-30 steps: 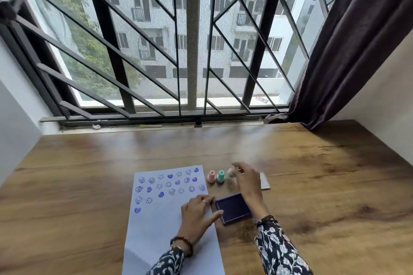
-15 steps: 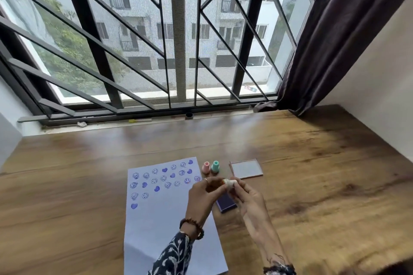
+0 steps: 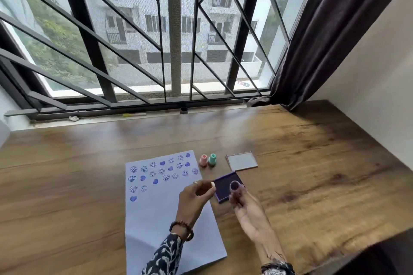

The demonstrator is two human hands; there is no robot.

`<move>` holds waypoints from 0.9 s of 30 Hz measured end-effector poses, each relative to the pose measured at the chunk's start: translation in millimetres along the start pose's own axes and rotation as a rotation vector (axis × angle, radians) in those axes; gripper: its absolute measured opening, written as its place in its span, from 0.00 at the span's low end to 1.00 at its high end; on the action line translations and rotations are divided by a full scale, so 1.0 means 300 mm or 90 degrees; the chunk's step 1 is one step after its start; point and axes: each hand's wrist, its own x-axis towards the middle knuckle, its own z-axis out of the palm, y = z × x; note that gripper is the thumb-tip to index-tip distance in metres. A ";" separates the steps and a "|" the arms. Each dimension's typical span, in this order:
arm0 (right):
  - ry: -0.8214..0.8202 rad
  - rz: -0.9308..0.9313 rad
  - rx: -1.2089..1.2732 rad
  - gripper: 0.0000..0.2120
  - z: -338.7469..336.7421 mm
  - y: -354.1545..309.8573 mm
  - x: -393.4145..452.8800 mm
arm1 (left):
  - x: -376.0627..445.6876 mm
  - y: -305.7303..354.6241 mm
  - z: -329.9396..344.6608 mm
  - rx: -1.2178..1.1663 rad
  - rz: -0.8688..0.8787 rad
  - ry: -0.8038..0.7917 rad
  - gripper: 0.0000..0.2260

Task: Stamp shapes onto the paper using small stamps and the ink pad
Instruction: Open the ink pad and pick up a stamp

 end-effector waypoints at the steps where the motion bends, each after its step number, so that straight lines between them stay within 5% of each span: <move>1: 0.001 0.002 -0.009 0.10 -0.007 -0.001 0.002 | -0.001 -0.014 -0.004 -0.002 -0.010 -0.007 0.05; 5: 0.012 -0.032 -0.107 0.07 -0.027 -0.001 0.016 | 0.001 -0.047 -0.006 -0.067 -0.063 -0.032 0.06; 10: 0.090 -0.245 -0.608 0.04 -0.006 0.010 0.000 | 0.011 -0.060 0.002 -0.135 -0.086 -0.036 0.04; 16: 0.037 -0.401 -1.021 0.08 0.024 0.034 0.015 | 0.043 -0.066 0.006 -0.181 -0.110 -0.012 0.03; 27: -0.001 -0.446 -1.203 0.09 0.051 0.060 0.043 | 0.086 -0.085 0.007 -0.194 -0.126 -0.033 0.03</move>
